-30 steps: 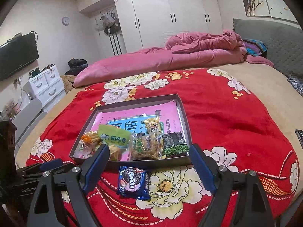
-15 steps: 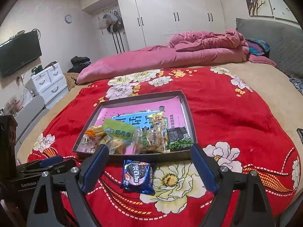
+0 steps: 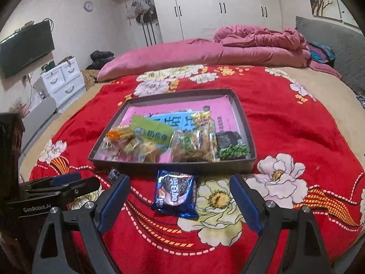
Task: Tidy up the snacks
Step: 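Grasp the dark wrapped candy with left tool while right tool grasps the blue cookie pack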
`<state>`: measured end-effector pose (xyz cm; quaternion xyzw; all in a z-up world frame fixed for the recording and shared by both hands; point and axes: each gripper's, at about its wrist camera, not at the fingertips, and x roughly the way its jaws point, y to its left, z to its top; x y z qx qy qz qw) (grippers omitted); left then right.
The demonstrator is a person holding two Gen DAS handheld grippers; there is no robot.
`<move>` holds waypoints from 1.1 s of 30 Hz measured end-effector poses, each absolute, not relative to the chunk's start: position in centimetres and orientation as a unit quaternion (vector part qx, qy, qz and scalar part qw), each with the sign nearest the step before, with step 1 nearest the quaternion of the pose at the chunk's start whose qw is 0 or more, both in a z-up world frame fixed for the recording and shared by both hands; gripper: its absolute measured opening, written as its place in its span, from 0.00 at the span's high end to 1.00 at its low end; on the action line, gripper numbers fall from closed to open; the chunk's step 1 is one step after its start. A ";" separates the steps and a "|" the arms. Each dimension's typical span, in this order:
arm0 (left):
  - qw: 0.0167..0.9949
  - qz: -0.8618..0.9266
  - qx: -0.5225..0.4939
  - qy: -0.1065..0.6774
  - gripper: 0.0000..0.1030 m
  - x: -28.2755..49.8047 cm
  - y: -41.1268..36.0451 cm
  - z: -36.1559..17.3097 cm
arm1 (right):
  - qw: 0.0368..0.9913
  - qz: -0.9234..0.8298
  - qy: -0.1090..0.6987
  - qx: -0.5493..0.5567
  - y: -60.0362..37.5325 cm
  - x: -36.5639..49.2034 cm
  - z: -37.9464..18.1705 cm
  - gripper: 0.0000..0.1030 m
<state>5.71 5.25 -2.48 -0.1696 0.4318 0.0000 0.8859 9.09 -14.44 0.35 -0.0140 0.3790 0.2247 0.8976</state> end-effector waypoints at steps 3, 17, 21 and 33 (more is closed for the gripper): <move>0.883 -0.002 -0.170 0.438 0.27 6.1 5.2 -2.9 | 0.893 0.225 0.389 -0.015 -14.2 9.3 -0.4 0.14; 0.875 -0.024 -0.154 0.459 0.27 7.9 4.2 -4.6 | 0.877 0.212 0.430 -0.027 -13.7 10.4 -3.5 0.14; 0.874 -0.029 -0.154 0.461 0.27 8.4 4.2 -4.9 | 0.871 0.212 0.442 -0.023 -13.4 10.8 -4.3 0.14; 0.870 -0.028 -0.158 0.466 0.27 9.5 4.9 -5.6 | 0.872 0.192 0.448 -0.051 -11.9 12.1 -6.0 0.14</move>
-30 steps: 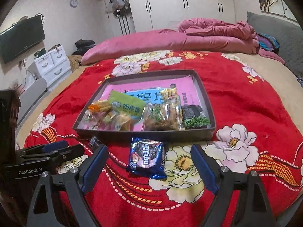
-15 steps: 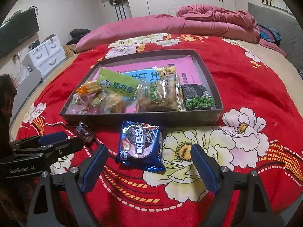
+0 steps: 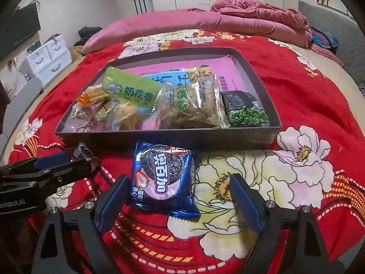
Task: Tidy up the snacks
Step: 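Grasp the dark wrapped candy with left tool while right tool grasps the blue cookie pack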
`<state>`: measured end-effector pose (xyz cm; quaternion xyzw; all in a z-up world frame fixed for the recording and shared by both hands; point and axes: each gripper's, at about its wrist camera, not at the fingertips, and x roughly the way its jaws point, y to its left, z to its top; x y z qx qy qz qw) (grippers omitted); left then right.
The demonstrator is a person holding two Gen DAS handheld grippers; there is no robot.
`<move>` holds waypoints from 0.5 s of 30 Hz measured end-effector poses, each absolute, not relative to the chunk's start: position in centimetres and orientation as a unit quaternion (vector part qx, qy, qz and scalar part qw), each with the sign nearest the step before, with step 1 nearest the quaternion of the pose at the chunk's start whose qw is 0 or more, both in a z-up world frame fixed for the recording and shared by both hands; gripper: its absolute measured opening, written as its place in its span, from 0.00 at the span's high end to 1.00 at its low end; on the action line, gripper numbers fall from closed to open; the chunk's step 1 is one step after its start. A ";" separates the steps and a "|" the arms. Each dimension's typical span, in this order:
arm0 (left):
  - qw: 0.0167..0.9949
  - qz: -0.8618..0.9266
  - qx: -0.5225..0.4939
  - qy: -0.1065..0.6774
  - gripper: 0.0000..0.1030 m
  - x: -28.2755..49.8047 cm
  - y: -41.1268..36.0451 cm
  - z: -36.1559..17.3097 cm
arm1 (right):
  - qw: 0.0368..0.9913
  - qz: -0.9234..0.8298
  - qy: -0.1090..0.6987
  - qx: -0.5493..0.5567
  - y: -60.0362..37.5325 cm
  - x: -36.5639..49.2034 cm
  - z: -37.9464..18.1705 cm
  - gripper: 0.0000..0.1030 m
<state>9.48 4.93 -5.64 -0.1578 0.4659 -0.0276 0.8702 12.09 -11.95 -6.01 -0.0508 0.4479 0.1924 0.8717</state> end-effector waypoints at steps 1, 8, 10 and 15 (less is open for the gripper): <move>0.870 -0.028 -0.159 0.465 0.27 9.5 5.0 -5.7 | 0.871 0.192 0.449 -0.053 -11.8 12.2 -6.1 0.14; 0.874 -0.027 -0.153 0.461 0.27 9.9 4.7 -5.8 | 0.870 0.209 0.442 -0.067 -11.0 12.3 -6.4 0.27; 0.875 -0.029 -0.150 0.460 0.28 10.1 4.5 -5.8 | 0.868 0.218 0.441 -0.067 -10.8 12.3 -6.6 0.33; 0.874 -0.037 -0.144 0.462 0.31 10.5 4.0 -6.2 | 0.862 0.238 0.440 -0.076 -10.4 12.0 -6.7 0.43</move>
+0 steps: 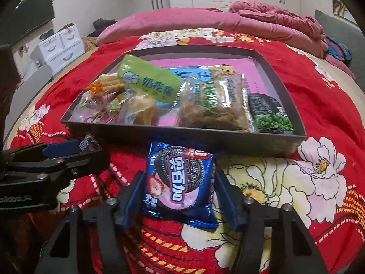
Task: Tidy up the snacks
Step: 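Grasp the dark wrapped candy with left tool while right tool grasps the blue cookie pack, then carry the dark candy with left tool while right tool carries the blue cookie pack over the tray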
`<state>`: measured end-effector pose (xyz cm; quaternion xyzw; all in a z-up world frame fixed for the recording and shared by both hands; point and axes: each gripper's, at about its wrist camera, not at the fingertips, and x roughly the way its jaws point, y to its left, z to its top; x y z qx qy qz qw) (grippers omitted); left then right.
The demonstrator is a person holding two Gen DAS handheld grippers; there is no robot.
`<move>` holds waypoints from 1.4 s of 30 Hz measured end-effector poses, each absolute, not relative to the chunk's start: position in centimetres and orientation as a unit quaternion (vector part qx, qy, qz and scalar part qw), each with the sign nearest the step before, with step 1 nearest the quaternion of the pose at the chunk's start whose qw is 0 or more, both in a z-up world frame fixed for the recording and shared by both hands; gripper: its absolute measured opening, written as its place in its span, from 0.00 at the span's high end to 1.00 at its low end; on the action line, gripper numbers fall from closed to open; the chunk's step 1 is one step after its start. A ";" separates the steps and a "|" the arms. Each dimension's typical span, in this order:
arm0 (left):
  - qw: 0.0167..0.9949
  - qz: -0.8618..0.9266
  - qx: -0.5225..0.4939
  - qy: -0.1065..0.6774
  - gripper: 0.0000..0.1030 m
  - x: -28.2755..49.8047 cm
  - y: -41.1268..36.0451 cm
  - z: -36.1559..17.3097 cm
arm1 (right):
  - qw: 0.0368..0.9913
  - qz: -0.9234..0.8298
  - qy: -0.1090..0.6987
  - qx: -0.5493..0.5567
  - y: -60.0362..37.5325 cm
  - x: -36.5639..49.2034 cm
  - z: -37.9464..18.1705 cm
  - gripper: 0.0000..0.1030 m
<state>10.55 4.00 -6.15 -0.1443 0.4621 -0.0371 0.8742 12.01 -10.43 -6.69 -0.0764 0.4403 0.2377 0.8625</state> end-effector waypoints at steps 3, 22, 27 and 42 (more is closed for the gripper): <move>0.873 -0.042 -0.148 0.463 0.36 10.7 3.8 -6.3 | 0.860 0.242 0.444 -0.071 -10.5 12.0 -6.5 0.45; 0.868 -0.065 -0.153 0.467 0.63 10.5 3.3 -6.2 | 0.852 0.256 0.451 -0.078 -11.1 10.4 -5.6 0.48; 0.871 -0.070 -0.152 0.462 0.63 9.8 3.1 -5.7 | 0.853 0.251 0.453 -0.069 -11.5 10.5 -5.4 0.48; 0.885 -0.062 -0.152 0.435 0.63 8.5 3.9 -3.7 | 0.863 0.251 0.436 -0.043 -12.6 10.6 -3.8 0.48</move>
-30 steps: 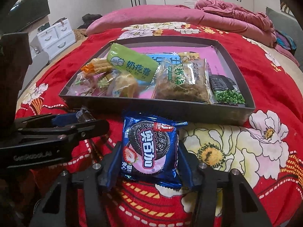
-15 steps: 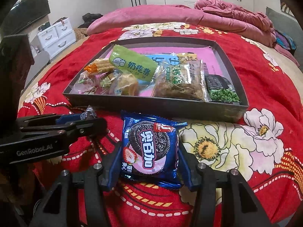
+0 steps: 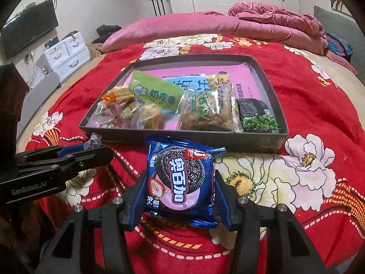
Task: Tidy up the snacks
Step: 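Carry the dark candy with left tool while right tool carries the blue cookie pack over the tray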
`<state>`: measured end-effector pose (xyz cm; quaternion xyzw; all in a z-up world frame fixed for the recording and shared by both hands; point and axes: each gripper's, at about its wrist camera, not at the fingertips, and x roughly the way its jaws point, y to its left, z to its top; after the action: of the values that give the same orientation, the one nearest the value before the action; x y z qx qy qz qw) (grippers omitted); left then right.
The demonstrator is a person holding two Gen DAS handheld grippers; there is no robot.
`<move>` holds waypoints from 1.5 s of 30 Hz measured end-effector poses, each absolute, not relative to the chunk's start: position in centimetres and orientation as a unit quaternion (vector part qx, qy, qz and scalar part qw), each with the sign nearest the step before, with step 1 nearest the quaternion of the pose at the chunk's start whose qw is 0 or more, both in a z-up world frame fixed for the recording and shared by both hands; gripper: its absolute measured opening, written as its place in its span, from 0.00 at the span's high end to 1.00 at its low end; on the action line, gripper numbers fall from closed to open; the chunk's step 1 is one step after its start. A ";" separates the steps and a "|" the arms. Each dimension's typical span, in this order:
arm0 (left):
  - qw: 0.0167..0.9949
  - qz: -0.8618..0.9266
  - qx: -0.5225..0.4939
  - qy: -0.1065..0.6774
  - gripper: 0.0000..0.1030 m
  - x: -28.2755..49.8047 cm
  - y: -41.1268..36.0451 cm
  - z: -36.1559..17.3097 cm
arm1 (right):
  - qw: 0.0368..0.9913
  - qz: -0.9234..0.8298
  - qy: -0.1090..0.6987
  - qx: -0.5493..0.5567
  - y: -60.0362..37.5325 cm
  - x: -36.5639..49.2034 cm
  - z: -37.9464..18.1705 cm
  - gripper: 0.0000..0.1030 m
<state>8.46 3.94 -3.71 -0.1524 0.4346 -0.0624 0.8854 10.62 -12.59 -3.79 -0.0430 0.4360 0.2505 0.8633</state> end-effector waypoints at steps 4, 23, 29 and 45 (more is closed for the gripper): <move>0.891 -0.059 -0.150 0.424 0.63 8.2 3.9 -3.0 | 0.866 0.255 0.429 -0.029 -12.9 10.8 -3.1 0.48; 0.908 -0.047 -0.155 0.387 0.63 9.1 5.5 -1.7 | 0.892 0.229 0.390 0.010 -15.7 12.5 -0.3 0.48; 0.912 -0.045 -0.146 0.379 0.63 9.6 5.4 -1.6 | 0.898 0.209 0.388 0.019 -16.6 13.5 0.1 0.48; 0.911 -0.049 -0.144 0.383 0.63 11.6 4.9 -2.6 | 0.912 0.170 0.373 0.028 -18.1 16.7 0.6 0.48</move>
<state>11.58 4.89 -2.61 -0.1439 0.3834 -0.0492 0.9110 16.68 -18.13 0.64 0.0278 0.3733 0.1700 0.9116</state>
